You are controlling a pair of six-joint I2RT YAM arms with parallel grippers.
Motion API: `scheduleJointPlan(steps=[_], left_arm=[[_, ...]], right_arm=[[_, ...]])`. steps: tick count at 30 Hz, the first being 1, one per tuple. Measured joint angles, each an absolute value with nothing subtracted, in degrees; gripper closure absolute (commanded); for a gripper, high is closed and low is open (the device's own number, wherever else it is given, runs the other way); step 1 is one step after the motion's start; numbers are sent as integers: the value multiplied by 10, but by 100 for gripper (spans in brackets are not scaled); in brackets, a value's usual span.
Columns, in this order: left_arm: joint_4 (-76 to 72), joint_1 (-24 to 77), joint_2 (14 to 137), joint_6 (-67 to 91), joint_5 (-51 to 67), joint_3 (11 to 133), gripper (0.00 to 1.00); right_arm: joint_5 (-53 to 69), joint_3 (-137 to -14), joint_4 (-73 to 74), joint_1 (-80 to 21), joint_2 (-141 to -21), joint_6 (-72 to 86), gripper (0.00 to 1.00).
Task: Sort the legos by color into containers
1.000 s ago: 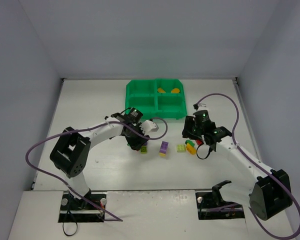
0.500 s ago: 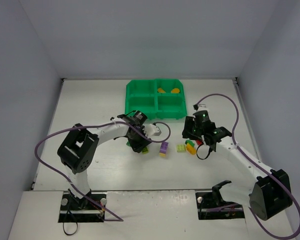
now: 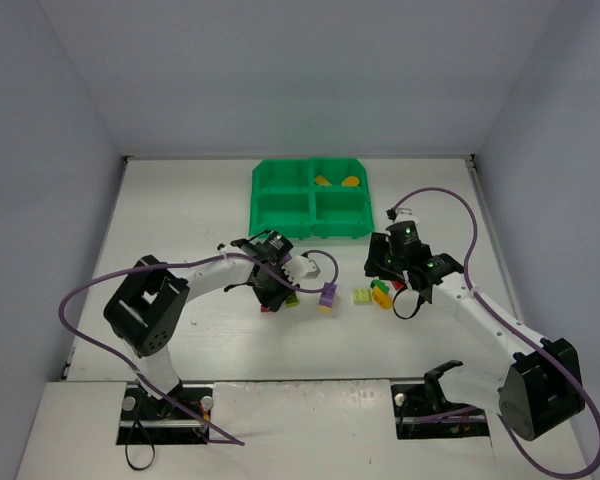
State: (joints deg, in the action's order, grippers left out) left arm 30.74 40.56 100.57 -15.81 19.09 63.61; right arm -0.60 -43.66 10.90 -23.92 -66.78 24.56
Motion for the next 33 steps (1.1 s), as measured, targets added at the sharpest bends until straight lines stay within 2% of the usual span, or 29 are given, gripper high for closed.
scheduleJointPlan(steps=[3, 14, 24, 33], left_arm=[[307, 406, 994, -140, 189, 624, 100], [312, 399, 974, -53, 162, 675, 100], [317, 281, 957, 21, 163, 875, 100], [216, 223, 1091, 89, 153, 1069, 100]], right_arm=[[-6, -436, 109, -239, -668, 246, 56], [-6, -436, 104, -239, -669, 247, 56], [-6, -436, 104, -239, -668, 253, 56], [-6, -437, 104, -237, -668, 254, 56]])
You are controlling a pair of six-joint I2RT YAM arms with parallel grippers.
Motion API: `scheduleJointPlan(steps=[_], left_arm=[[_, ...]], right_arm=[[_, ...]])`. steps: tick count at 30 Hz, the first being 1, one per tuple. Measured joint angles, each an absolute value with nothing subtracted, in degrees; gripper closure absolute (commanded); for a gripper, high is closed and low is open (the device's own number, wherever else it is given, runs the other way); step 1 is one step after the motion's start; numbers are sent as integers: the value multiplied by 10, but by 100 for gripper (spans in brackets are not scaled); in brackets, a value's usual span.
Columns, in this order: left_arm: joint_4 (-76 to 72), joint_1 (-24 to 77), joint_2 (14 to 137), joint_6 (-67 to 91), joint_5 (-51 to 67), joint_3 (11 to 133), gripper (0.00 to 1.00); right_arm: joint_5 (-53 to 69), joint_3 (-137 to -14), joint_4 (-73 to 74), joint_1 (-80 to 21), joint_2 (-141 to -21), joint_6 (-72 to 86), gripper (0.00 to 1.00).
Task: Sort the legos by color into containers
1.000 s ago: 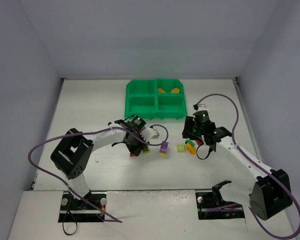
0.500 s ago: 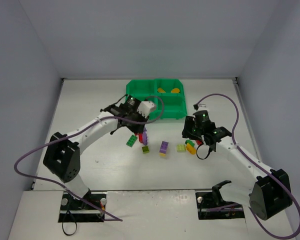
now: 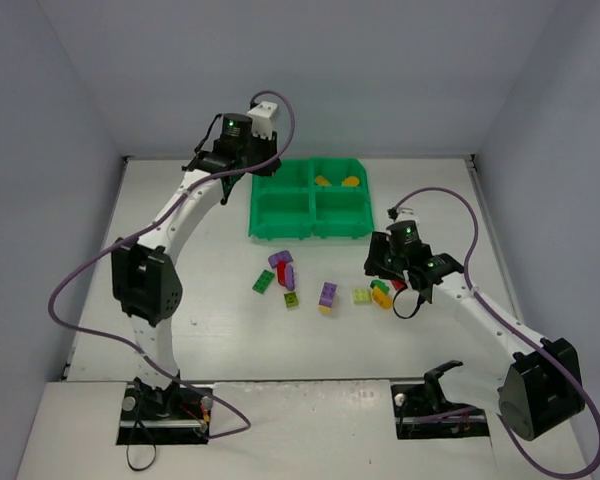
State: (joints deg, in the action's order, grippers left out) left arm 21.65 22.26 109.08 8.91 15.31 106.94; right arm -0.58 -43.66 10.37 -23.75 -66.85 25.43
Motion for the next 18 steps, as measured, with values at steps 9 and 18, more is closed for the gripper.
scheduleJointPlan(steps=[9, 18], left_arm=[[107, 218, 1260, 114, 149, 1196, 100], [79, 211, 1345, 114, 136, 1239, 88]], right_arm=[[-6, -447, 105, -236, -668, 255, 56], [-6, -451, 115, -236, -662, 255, 56]])
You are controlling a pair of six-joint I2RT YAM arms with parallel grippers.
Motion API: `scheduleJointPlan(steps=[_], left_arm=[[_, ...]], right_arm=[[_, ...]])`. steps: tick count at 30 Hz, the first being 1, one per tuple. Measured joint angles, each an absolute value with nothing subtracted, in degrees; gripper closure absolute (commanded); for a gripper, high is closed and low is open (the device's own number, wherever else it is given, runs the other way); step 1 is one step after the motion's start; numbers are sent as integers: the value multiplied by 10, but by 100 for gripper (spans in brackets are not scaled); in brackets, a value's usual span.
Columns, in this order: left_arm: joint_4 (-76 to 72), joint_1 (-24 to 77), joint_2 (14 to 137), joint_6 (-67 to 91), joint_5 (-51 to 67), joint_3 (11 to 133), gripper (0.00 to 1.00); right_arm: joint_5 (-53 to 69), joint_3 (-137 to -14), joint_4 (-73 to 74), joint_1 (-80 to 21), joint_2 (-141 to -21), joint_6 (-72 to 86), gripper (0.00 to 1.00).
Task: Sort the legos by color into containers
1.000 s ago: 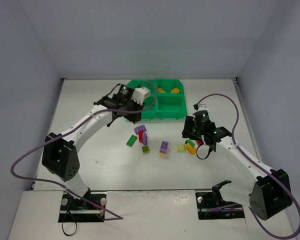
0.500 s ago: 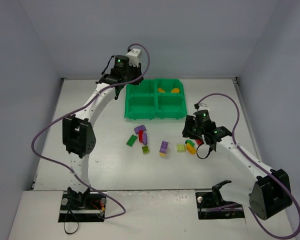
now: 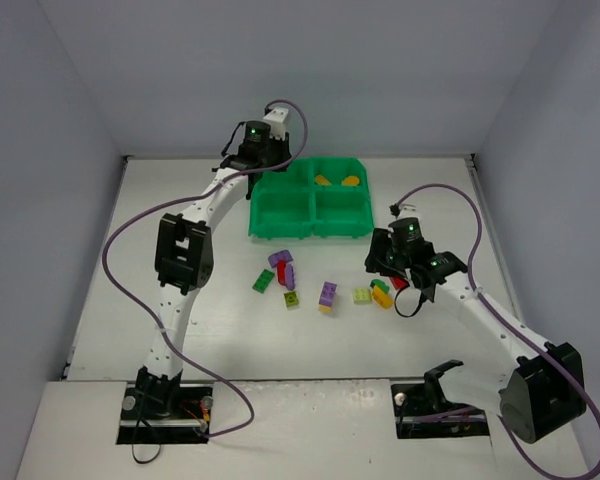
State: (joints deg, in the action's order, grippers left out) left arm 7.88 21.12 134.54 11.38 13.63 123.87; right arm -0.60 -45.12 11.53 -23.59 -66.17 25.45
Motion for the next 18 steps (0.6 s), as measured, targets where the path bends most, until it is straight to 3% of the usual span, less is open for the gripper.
scheduleJointPlan(steps=[2, 8, 18], left_arm=[[78, 209, 1349, 114, 136, 1239, 75], [70, 202, 1349, 115, 135, 1239, 55], [108, 201, 1301, 116, 135, 1193, 53]], right_arm=[[-6, -451, 117, -236, -658, 255, 55], [-6, -451, 119, -235, -655, 254, 55], [-7, -452, 123, -235, -656, 250, 55]])
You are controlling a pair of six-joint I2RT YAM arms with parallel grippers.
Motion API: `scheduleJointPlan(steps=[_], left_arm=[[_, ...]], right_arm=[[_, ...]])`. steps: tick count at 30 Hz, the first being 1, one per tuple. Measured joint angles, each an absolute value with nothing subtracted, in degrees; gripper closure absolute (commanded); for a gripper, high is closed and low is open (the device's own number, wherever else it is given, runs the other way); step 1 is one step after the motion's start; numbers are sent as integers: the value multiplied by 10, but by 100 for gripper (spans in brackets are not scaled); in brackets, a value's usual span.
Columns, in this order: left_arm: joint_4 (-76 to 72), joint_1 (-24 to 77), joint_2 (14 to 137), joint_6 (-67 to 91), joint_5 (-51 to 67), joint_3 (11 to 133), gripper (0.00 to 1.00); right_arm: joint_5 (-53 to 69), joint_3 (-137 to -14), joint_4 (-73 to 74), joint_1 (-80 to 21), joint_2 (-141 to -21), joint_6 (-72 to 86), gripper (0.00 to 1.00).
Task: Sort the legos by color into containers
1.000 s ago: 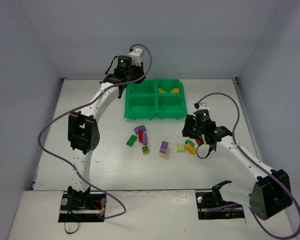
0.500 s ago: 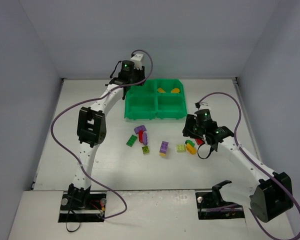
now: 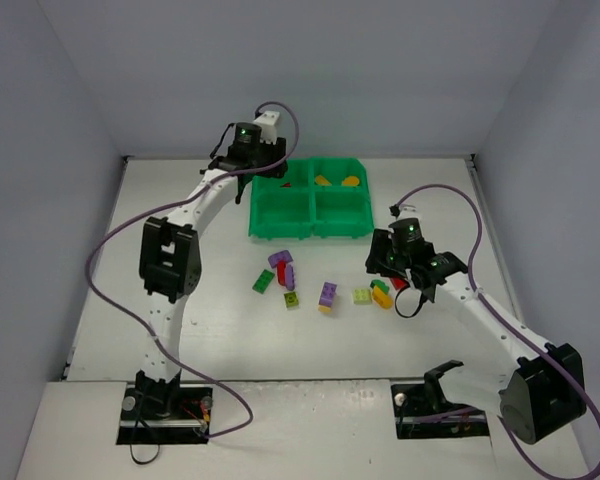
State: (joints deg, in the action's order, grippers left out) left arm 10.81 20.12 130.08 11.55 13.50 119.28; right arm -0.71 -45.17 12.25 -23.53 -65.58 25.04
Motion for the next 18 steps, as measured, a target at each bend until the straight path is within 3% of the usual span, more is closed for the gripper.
scheduleJointPlan(steps=[6, 11, 16, 17, 18], left_arm=[[163, 203, 1083, 107, 119, 977, 50], [191, 229, 905, 97, 81, 816, 39], [211, 284, 835, 102, 42, 675, 35], [214, 292, 838, 107, 39, 659, 26], [218, 299, 846, 110, 36, 644, 26]], right_arm=[[-11, -452, 123, -232, -667, 243, 55], [-10, -452, 121, -229, -667, 239, 55], [-10, -452, 115, -229, -670, 239, 55], [-10, -452, 113, -229, -671, 239, 55], [-10, -452, 112, -229, -672, 239, 55]])
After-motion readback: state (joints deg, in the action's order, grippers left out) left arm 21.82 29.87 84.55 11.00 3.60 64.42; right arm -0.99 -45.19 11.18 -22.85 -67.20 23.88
